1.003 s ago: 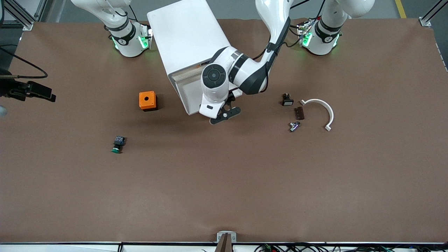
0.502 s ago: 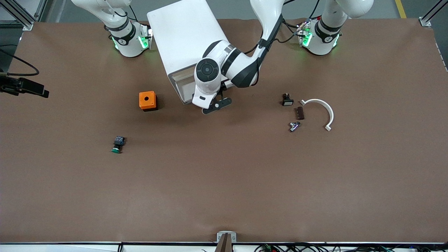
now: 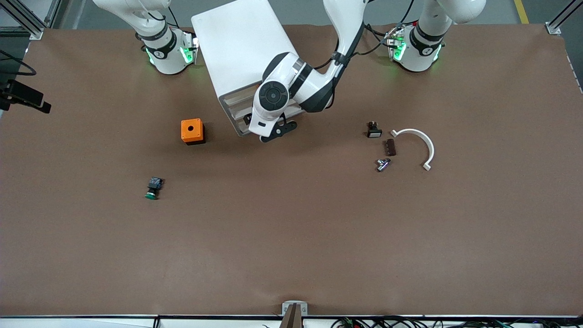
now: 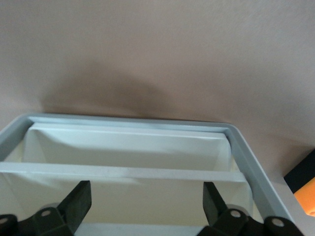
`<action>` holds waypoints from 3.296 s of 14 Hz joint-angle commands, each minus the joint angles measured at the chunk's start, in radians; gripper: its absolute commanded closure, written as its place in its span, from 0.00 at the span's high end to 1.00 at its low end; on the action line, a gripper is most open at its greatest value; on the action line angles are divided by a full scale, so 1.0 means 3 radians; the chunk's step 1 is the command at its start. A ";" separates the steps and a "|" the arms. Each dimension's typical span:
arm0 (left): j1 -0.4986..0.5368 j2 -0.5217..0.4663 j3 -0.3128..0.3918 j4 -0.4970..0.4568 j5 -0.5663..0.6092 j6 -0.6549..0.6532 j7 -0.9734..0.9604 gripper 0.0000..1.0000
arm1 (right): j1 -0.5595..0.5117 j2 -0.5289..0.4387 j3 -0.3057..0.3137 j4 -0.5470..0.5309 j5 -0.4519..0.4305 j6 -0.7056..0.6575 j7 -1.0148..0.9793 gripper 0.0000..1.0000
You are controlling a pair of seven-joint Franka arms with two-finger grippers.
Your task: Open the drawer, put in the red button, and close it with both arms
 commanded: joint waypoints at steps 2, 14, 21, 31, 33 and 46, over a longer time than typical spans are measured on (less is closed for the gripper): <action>0.0006 -0.0076 -0.0069 -0.0153 -0.0139 -0.0051 0.0010 1.00 | -0.0041 -0.0118 0.0018 -0.0193 0.0038 0.0007 0.0050 1.00; 0.0516 -0.0388 0.0089 -0.0214 0.0366 -0.0295 0.0847 1.00 | -0.0041 -0.0660 0.0012 -0.0996 0.0007 0.0529 -0.0001 1.00; 0.0844 -0.1562 0.0084 -0.1700 0.1419 0.0162 0.2440 1.00 | -0.0036 -0.0661 0.0017 -0.0996 0.0007 0.0555 0.0004 1.00; 0.2034 -0.2321 0.0079 -0.2005 0.2177 0.0185 0.3435 1.00 | -0.0036 -0.0661 0.0023 -0.0991 -0.0110 0.0693 -0.0272 1.00; 0.2204 -0.2362 0.0079 -0.1852 0.2264 0.0123 0.3603 1.00 | -0.0036 -0.0661 0.0023 -0.0991 -0.0110 0.0723 -0.0272 1.00; 0.2613 -0.2342 0.0059 -0.0859 0.2397 -0.0373 0.3594 1.00 | -0.0041 -0.0661 0.0023 -0.0991 -0.0110 0.0764 -0.0272 1.00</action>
